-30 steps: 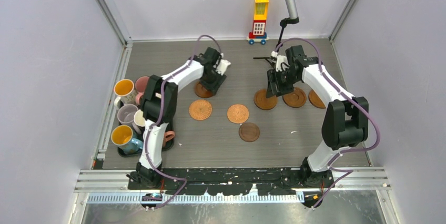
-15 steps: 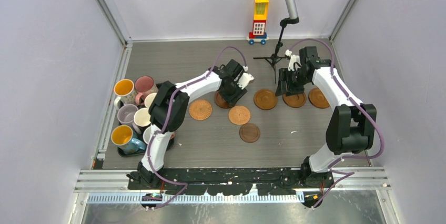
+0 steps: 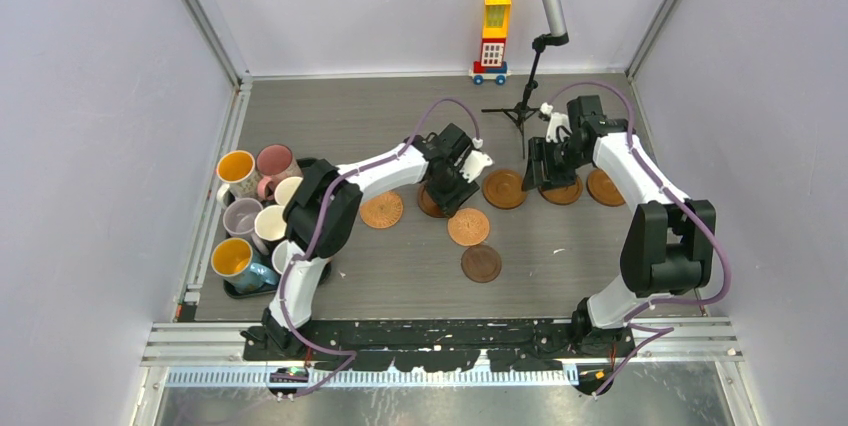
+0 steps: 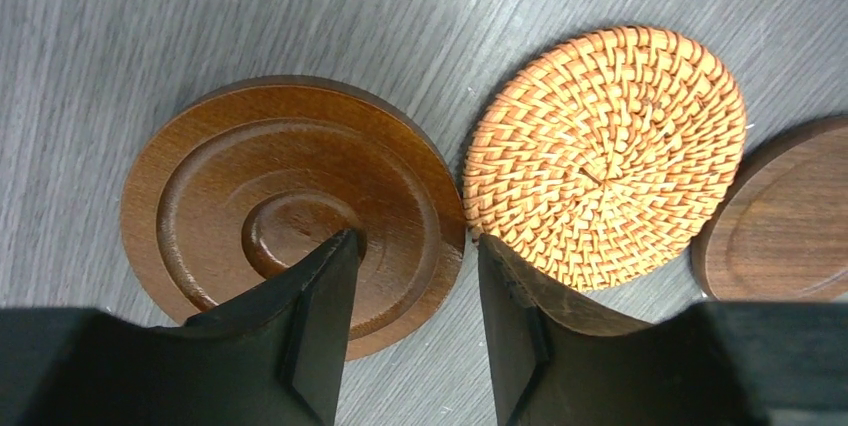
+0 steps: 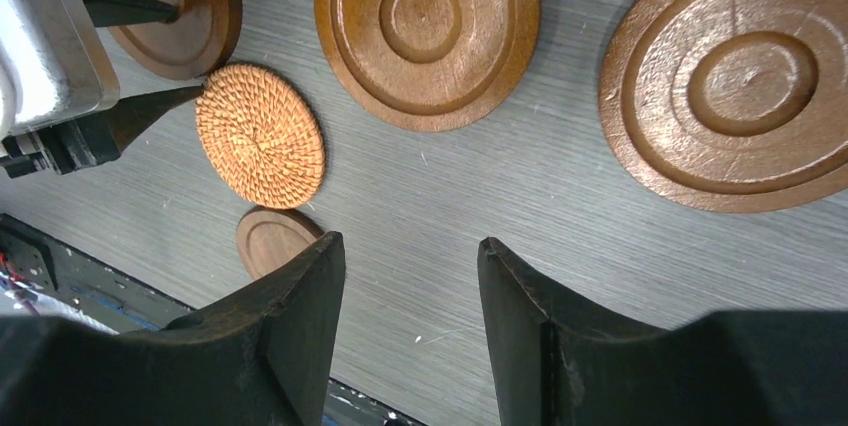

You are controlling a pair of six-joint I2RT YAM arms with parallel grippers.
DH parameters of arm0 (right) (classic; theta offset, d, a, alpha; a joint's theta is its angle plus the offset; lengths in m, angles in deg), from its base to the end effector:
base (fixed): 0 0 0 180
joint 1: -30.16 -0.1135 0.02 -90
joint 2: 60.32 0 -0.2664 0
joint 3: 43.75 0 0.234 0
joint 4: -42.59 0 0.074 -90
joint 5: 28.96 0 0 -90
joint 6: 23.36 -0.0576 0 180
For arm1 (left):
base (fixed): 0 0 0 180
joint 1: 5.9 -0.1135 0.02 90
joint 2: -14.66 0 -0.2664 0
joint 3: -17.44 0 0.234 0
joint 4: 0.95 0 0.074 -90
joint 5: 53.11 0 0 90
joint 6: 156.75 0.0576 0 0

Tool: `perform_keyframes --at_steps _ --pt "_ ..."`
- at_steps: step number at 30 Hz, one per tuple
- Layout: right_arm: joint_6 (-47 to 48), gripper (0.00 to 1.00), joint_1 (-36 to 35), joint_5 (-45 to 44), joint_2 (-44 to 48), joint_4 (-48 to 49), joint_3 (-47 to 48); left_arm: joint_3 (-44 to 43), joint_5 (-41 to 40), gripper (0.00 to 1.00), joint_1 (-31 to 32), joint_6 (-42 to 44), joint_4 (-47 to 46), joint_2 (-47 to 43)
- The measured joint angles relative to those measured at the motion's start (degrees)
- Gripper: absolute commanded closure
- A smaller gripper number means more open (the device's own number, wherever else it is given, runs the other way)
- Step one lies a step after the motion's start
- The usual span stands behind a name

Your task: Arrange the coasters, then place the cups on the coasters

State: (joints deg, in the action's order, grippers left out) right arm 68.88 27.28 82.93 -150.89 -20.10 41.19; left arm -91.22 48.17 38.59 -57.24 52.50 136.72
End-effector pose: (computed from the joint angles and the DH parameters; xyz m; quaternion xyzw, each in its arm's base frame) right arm 0.3011 0.0367 0.2385 -0.0787 0.9617 0.1875 0.1836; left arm 0.3062 -0.3166 0.1651 0.4602 0.8597 -0.1518 0.1615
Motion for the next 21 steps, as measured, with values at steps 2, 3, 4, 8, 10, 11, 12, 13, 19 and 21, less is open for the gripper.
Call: perform_keyframes --at_steps 2,3,4,8,10,11,12,13,19,21 --pt "0.0 0.43 -0.2 0.5 0.2 0.1 -0.7 0.0 0.6 0.42 0.0 -0.1 0.4 -0.2" --pt "0.0 0.43 -0.5 0.6 0.3 0.2 -1.0 0.0 0.9 0.40 0.0 -0.1 0.7 -0.3" --pt "0.0 0.43 -0.7 0.7 0.5 0.4 -1.3 0.0 1.7 0.37 -0.1 -0.3 1.4 -0.4" --pt "0.2 0.43 -3.7 0.2 1.4 1.9 -2.6 0.0 4.7 0.30 -1.2 -1.4 5.6 -2.3" --pt "0.4 0.43 -6.6 -0.7 1.6 3.3 -3.3 0.7 6.3 0.28 -2.4 -1.7 6.5 -5.0" --pt "0.5 0.43 -8.1 -1.2 1.6 3.9 -3.5 1.1 6.9 0.27 -3.1 -1.8 6.6 -6.6" --pt "0.6 0.44 -10.0 -2.1 1.6 4.6 -3.8 1.9 7.5 0.26 -4.3 -2.1 6.5 -8.8" --pt "0.7 0.43 -11.7 -2.8 1.5 5.2 -4.0 2.8 8.1 0.25 -5.7 -2.3 6.5 -11.2" --pt "0.9 0.44 -22.2 -8.1 -1.7 9.4 -4.2 8.9 9.3 0.22 -14.6 -3.8 4.2 -22.7" --pt "0.9 0.45 -25.0 -9.9 -3.8 10.6 -4.2 10.8 9.1 0.22 -16.7 -4.4 3.3 -24.4"
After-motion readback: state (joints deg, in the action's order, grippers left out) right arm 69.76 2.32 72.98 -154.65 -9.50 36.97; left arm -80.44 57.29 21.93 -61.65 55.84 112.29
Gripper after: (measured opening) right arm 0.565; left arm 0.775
